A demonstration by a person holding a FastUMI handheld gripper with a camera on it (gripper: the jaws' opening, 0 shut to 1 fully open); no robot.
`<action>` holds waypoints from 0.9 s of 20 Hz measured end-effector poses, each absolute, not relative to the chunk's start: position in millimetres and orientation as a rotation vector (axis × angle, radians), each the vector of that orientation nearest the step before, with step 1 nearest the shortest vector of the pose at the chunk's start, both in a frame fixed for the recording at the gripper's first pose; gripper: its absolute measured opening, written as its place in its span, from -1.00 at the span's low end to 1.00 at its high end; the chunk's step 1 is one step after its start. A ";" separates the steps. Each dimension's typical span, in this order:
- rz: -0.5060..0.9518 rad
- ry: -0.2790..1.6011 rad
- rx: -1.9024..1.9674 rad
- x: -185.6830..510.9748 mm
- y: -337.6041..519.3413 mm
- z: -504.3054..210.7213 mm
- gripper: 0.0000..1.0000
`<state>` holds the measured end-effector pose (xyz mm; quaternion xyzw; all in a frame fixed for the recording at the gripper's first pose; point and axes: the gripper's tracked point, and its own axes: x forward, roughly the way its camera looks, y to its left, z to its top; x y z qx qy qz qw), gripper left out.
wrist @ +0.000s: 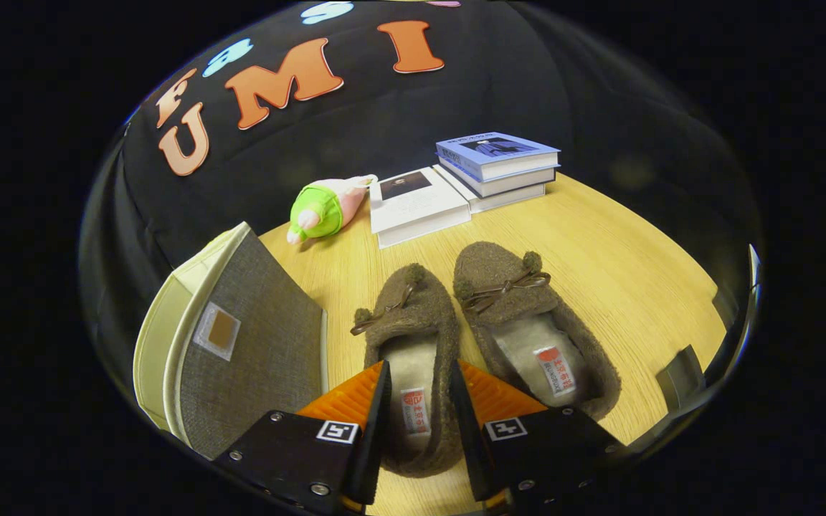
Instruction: Open the storage box then place both shoes into the box .Put the left shoe in first, then the right shoe, with the right side of both shoes facing outward in a uniform manner.
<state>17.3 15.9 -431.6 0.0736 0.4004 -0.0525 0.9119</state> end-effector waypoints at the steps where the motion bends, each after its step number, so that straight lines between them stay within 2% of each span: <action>1: -0.119 0.826 0.138 18.3 13.3 -434.1 -0.03; 7: -0.146 0.864 0.044 22.2 3.9 -460.9 -0.22; 9: -0.176 0.829 0.049 27.8 -3.3 -459.2 -0.53; 10: -0.178 0.821 0.060 28.2 -4.3 -458.1 -0.84; 14: -0.156 0.785 0.080 31.0 -1.0 -450.5 -0.99; 18: -0.114 0.734 0.117 40.5 15.6 -423.9 -0.99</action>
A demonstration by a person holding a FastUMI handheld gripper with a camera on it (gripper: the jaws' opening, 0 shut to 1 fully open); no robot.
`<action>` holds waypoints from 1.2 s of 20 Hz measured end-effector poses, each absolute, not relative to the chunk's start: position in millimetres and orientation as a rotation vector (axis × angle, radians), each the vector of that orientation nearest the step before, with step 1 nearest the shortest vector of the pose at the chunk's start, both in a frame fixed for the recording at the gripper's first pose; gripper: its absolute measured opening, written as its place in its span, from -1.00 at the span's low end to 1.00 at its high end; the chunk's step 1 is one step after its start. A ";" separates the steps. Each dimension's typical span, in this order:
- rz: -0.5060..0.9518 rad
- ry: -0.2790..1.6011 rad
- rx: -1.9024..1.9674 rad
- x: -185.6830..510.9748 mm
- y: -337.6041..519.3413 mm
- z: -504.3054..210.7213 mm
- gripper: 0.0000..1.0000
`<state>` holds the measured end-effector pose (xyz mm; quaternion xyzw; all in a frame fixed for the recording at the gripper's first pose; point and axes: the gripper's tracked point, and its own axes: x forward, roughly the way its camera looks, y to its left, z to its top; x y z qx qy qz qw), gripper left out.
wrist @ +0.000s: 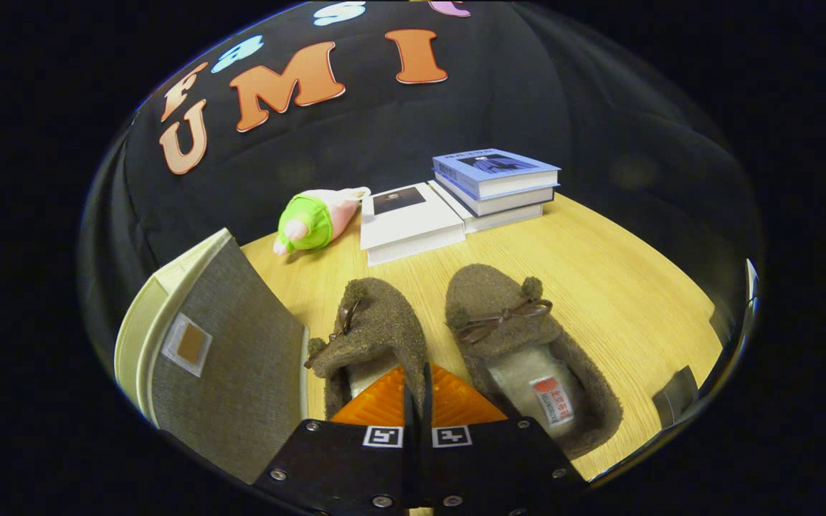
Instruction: Open the storage box then place both shoes into the box .Put the left shoe in first, then the right shoe, with the right side of both shoes facing outward in a uniform manner.
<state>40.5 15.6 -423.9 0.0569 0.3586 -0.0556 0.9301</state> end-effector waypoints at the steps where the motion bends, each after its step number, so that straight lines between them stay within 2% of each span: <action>1: -0.102 0.723 0.131 43.3 19.7 -415.4 -0.99; 15: 0.047 0.481 0.168 57.1 83.6 -253.3 -1.00; 19: 0.125 0.473 0.204 53.7 127.8 -239.8 -0.99; 24: 0.189 0.539 0.248 44.5 184.9 -263.8 -0.99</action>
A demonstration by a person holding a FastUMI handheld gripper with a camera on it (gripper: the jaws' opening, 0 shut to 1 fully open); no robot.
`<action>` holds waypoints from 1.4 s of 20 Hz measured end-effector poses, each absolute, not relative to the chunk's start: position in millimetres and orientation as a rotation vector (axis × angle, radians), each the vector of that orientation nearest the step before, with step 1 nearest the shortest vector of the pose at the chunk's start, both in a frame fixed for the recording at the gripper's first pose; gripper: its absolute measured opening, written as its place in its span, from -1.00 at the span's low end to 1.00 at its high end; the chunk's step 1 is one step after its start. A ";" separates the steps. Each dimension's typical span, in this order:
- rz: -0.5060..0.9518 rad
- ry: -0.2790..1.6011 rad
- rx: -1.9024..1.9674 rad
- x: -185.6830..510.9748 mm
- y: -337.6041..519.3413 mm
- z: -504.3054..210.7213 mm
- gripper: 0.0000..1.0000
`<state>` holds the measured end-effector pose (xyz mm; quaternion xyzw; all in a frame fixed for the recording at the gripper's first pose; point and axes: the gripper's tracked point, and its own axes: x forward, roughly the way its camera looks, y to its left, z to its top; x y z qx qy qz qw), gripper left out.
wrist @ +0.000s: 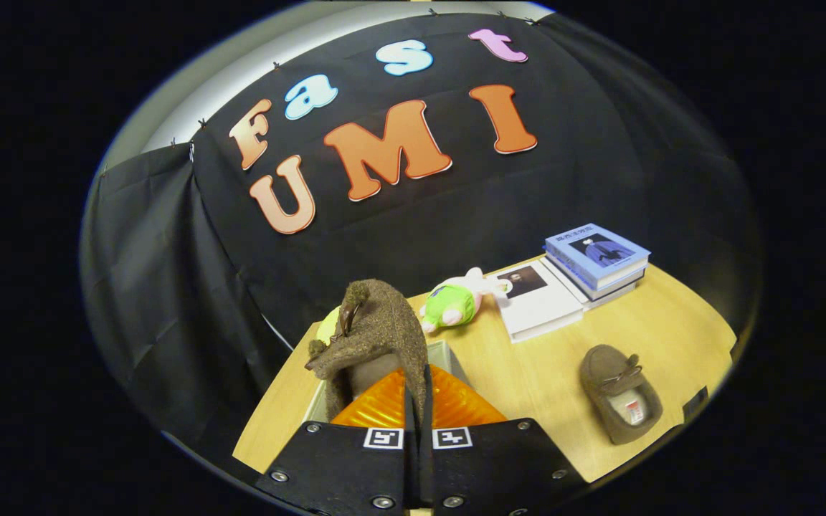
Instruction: Open the storage box then place both shoes into the box .Put the left shoe in first, then the right shoe, with the right side of both shoes facing outward in a uniform manner.
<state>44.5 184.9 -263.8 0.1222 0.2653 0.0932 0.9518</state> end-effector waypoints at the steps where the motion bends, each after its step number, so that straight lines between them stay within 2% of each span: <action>1: 0.208 0.555 0.256 42.2 197.8 -270.7 -0.99; 15: 0.192 0.682 0.198 20.2 269.4 -348.7 -0.92; 17: 0.230 0.691 0.187 15.3 280.0 -353.0 -0.74; 19: 0.266 0.686 0.174 11.3 286.5 -349.8 -0.22; 22: 0.271 0.640 0.097 12.1 281.6 -337.7 0.85; 23: 0.276 0.627 0.080 11.4 281.0 -334.6 0.96; 28: 0.294 0.561 0.036 9.4 263.8 -315.9 0.97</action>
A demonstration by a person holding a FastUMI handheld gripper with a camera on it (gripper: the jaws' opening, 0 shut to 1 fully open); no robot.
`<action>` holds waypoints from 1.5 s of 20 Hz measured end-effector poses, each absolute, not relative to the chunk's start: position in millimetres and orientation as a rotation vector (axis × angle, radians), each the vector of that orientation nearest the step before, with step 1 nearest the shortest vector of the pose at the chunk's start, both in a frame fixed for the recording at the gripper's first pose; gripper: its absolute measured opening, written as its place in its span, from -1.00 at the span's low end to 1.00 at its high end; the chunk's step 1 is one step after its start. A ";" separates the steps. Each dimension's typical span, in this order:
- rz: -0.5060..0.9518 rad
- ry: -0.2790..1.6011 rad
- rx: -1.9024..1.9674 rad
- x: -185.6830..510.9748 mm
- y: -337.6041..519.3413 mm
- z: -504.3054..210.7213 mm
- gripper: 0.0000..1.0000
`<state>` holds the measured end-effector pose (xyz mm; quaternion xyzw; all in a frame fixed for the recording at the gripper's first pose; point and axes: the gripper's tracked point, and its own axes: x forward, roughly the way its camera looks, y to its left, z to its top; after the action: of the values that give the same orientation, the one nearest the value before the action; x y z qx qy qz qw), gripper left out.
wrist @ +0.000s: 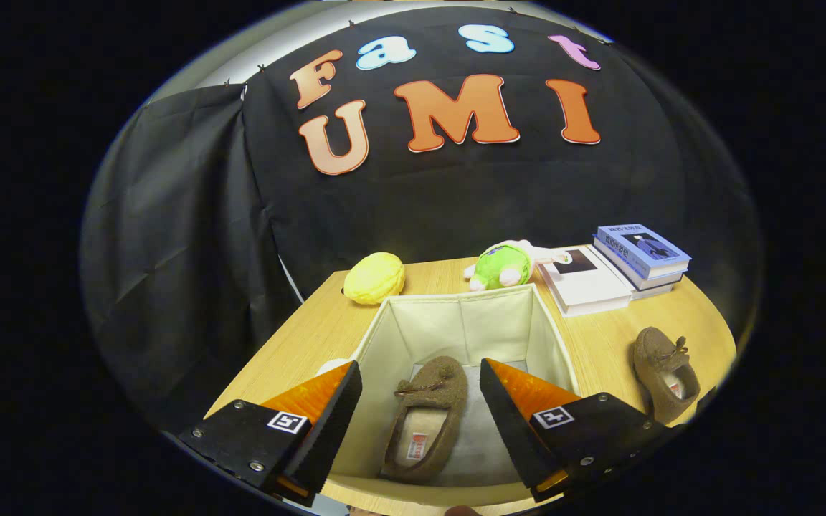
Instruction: Open the storage box then place both shoes into the box .Put the left shoe in first, then the right shoe, with the right side of both shoes facing outward in a uniform manner.
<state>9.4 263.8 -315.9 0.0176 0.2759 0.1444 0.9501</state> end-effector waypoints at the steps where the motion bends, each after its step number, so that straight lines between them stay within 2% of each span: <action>1: 0.288 0.553 0.033 9.9 257.1 -313.4 0.97; 7: 0.229 0.509 0.052 15.7 193.9 -297.8 0.97; 17: -0.028 0.505 0.024 30.4 26.3 -300.7 0.97; 30: -0.196 0.666 0.055 13.8 -93.0 -380.3 0.97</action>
<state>13.8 -93.0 -380.3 0.0271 0.3264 -0.0962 0.9400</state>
